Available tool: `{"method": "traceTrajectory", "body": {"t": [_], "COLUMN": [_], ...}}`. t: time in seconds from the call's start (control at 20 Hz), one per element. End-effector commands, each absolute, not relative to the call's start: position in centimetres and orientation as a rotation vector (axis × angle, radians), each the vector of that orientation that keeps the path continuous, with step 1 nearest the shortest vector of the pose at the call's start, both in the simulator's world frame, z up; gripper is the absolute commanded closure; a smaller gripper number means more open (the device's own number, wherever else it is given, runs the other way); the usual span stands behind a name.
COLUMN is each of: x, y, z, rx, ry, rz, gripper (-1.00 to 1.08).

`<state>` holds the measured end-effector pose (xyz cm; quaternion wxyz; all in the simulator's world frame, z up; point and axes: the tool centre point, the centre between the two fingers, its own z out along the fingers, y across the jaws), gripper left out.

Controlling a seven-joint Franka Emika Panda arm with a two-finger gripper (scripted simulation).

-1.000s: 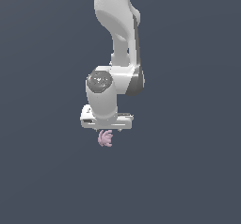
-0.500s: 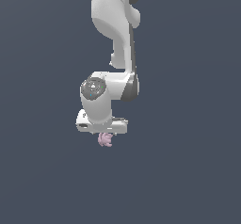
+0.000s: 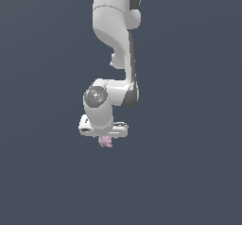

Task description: Pick up the object and move it to a goal position.

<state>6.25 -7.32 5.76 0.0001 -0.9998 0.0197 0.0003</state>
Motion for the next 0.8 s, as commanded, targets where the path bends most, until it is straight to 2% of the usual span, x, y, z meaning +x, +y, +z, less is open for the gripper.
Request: {"method": "traceTrajectory", "body": {"t": [0.0, 0.3, 0.35, 0.75], "x": [6.22, 6.37, 6.37, 6.37], "y": [-7.33, -7.36, -7.36, -7.36], "z": [4.62, 3.97, 3.97, 3.97], "rx": [-3.141, -3.141, -3.141, -3.141], "ry": [0.062, 0.062, 0.062, 0.062], "rz": [0.000, 0.000, 0.000, 0.000], "gripper": [-0.92, -0.92, 1.08, 1.08]}}
